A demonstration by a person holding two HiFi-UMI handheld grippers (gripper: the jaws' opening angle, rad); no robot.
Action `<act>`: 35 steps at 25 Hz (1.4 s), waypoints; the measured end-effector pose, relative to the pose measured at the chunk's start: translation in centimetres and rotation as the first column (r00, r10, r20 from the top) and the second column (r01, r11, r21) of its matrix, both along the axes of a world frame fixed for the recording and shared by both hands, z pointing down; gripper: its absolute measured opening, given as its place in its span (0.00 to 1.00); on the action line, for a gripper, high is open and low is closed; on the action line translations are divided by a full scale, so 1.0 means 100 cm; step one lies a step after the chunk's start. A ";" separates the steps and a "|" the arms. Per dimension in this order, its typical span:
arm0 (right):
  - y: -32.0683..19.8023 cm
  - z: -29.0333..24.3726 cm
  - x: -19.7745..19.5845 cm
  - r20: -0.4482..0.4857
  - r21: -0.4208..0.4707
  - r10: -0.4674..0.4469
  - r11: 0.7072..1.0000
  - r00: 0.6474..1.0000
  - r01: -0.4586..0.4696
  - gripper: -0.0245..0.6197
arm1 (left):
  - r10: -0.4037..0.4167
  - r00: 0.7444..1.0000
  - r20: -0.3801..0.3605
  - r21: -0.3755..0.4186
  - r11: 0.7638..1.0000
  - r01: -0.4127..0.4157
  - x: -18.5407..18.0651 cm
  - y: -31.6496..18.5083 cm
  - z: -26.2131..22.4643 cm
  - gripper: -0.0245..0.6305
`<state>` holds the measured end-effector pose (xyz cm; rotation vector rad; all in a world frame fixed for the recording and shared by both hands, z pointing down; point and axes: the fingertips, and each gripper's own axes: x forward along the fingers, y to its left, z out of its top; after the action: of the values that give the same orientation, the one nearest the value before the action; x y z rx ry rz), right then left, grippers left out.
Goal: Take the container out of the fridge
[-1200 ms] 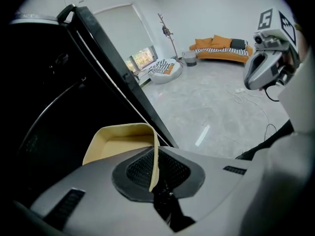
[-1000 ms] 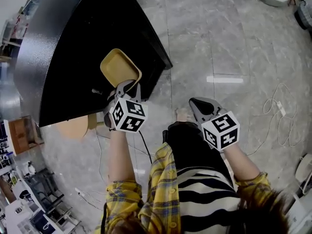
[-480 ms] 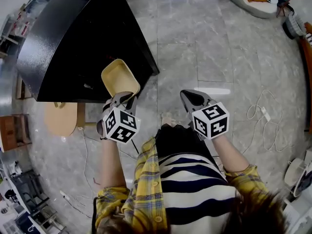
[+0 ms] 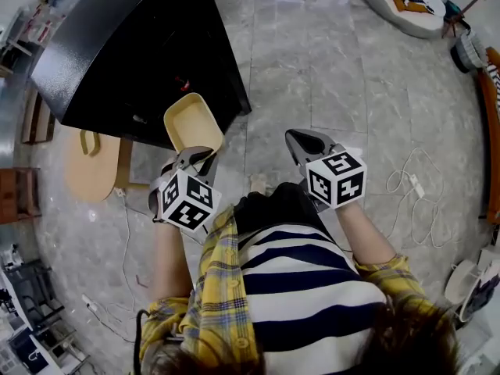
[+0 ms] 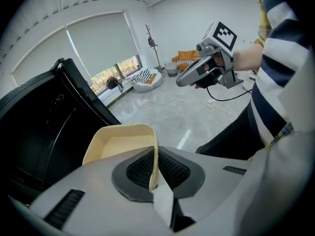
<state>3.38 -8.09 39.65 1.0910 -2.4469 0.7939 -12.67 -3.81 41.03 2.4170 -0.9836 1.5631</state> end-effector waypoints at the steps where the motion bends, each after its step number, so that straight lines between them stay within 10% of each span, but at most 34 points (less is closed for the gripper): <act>1: 0.001 -0.001 0.001 -0.001 0.003 0.000 1.000 1.000 0.000 0.08 | -0.004 1.000 -0.007 -0.003 1.000 0.004 0.001 0.004 -0.001 0.09; 35: 0.047 -0.022 0.035 -0.023 0.056 0.058 0.997 0.998 -0.056 0.08 | -0.023 0.999 -0.045 -0.040 0.999 0.021 0.043 0.068 0.001 0.09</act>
<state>6.87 -3.41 37.46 1.1888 -2.4406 0.7287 -8.34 3.01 41.14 2.3956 -0.9592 1.4996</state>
